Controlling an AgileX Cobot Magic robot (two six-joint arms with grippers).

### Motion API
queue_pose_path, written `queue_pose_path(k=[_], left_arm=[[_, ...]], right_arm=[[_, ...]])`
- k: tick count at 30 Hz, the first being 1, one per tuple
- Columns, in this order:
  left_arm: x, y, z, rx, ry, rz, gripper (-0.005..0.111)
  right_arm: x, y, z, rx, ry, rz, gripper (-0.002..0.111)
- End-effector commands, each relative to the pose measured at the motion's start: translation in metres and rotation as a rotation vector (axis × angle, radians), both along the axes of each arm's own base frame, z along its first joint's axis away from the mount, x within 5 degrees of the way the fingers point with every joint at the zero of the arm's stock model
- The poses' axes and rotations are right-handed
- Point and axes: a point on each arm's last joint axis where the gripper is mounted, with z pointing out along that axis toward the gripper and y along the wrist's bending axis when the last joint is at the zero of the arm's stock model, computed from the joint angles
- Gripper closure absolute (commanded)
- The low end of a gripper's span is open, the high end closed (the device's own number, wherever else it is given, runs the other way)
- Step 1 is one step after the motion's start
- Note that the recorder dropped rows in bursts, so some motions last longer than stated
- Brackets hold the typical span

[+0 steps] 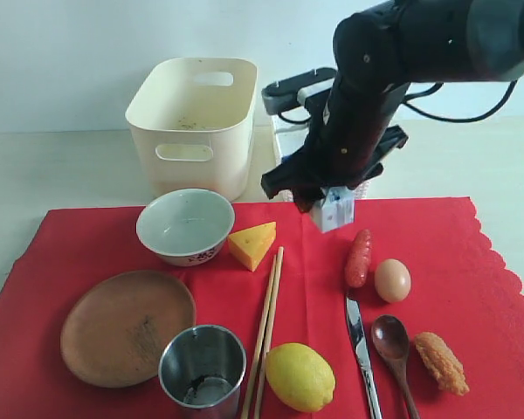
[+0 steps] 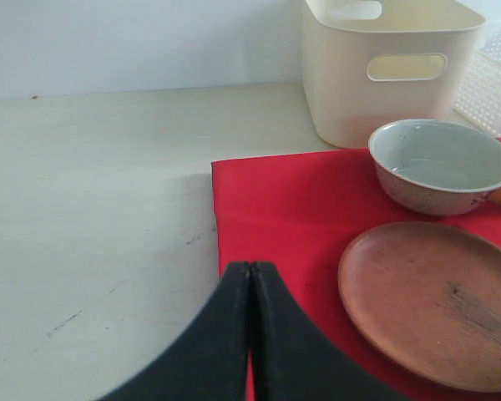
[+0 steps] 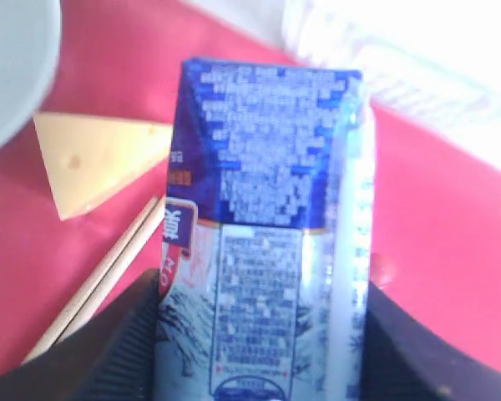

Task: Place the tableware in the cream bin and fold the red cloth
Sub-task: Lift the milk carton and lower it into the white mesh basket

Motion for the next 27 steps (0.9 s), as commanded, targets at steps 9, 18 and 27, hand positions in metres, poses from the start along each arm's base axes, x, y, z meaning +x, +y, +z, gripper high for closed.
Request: queue_pose_path(k=[9, 18, 27], left_arm=[[0.0, 0.0, 0.001, -0.012, -0.013, 0.003, 0.107], [0.0, 0.0, 0.001, -0.012, -0.013, 0.003, 0.107], [0.0, 0.0, 0.001, -0.012, -0.013, 0.003, 0.107]], right_arm=[[0.028, -0.026, 0.047, -0.014, -0.394, 0.0, 0.108], [0.086, -0.05, 0.031, 0.123, -0.441, -0.146, 0.108], [0.131, -0.033, -0.003, 0.089, -0.408, -0.105, 0.108]])
